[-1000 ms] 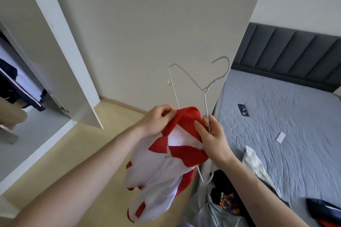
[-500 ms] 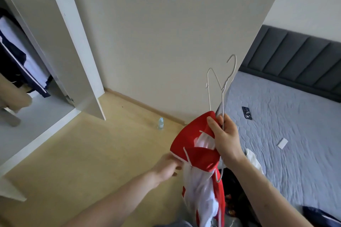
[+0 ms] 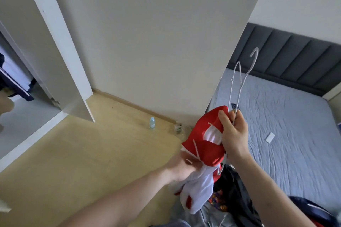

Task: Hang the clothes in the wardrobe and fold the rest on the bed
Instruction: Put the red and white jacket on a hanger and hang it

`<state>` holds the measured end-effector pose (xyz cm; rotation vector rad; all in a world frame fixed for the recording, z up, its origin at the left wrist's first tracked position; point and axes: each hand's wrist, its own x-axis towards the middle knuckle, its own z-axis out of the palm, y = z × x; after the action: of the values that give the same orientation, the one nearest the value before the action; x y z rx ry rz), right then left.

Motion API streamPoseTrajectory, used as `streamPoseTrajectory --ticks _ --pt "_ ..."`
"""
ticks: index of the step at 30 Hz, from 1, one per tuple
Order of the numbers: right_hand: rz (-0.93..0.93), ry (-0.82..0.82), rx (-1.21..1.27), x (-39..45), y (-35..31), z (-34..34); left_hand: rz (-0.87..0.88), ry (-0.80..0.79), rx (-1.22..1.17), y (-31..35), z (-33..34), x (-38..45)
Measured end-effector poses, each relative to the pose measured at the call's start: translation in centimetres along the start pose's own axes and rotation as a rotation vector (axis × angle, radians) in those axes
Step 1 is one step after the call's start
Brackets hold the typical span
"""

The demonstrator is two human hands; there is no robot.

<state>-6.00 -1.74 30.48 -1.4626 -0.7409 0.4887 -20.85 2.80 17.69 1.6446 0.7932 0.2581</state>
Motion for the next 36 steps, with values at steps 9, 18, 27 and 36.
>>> streamPoseTrajectory --ticks 9,18,27,36 --pt "0.022 0.009 0.084 2.4 -1.6 0.4 -0.140 -0.086 0.509 -6.3 -1.9 0.0" --pt "-0.042 -0.283 0.017 4.2 -5.3 1.3 -0.341 -0.043 0.463 -7.9 -7.6 -0.3" --pt "-0.108 -0.483 -0.175 3.7 -5.0 1.5 -0.189 0.153 -0.121 1.5 -9.5 4.1" --pt "-0.205 -0.372 -0.641 4.8 -2.2 -5.2 -0.107 0.182 -0.176 6.4 -15.1 2.0"
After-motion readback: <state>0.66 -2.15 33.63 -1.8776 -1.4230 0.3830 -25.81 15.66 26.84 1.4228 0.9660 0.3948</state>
